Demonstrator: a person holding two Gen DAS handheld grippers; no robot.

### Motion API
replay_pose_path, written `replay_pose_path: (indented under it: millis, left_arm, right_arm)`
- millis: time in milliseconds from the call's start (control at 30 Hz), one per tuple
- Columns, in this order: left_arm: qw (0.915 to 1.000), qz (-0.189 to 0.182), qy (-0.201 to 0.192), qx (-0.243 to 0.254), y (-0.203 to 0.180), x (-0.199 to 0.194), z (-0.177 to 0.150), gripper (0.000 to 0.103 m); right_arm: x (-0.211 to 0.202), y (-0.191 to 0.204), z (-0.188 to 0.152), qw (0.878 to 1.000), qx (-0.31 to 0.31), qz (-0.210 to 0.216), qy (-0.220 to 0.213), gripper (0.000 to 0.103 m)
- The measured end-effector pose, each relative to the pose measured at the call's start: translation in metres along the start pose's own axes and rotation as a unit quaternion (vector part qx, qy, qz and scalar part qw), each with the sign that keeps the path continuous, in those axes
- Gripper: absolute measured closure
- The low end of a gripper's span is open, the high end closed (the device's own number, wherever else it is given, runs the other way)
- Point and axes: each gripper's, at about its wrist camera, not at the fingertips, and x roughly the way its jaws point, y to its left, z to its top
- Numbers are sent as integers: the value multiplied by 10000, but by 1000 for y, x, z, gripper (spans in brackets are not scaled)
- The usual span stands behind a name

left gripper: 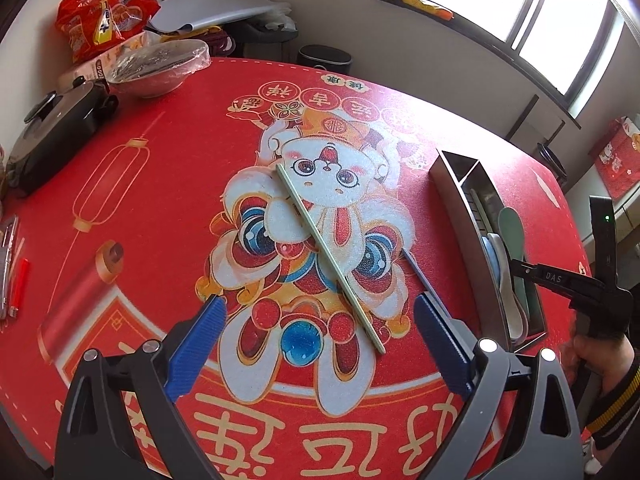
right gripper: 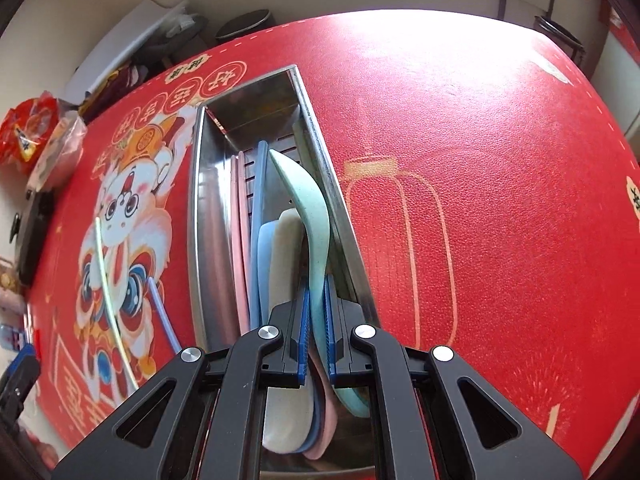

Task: Organize utensils
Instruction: 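Open both tools to release the spoon and chopstick in the tray, then reach the left tool to the light green chopstick and grasp it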

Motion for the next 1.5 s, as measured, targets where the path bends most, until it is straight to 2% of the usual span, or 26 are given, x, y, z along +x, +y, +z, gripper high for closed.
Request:
replay_pose_path:
  millis: [200,433,767,933,1000,1033,1067,1100,1200,1300,1500]
  left_arm:
    - [10000,21,-14,19,8,-8,-5,11]
    - [10000,23,-11,-52,20,-13,-9,11]
    - [9998,-130,-25,138,15,-14,-11,11]
    - [9993,-315,91,175,15,-4,-13,11]
    - [9990,-393,134,155,14,1,-10,19]
    - [9990,-365,193,180,13,6,-8,31]
    - [9991,-270,267,207,11,12,-5,44]
    - [9991,-211,321,177,11,18,-2,48]
    - [9984,-343,419,-149,16,35,8,52]
    - [9975,-378,525,-286,15,53,18,62]
    - [9971,-256,621,-353,10,87,36,64]
  right_arm:
    - [10,7,18,9999,131,98,-29,96]
    - [-9,19,22,9991,-234,255,-261,94]
    - [-54,24,-32,9957,-610,461,-529,94]
    - [-66,22,-59,9949,-576,580,-599,94]
    - [-69,19,-66,9949,-525,601,-619,88]
    - [-70,17,-69,9950,-499,580,-636,82]
    - [-72,15,-71,9951,-471,556,-674,72]
    - [-74,13,-73,9949,-455,534,-725,65]
    - [-80,6,-77,9947,-422,486,-801,63]
    - [-86,-3,-81,9951,-307,420,-838,62]
    - [-93,-28,-87,9960,-93,272,-840,62]
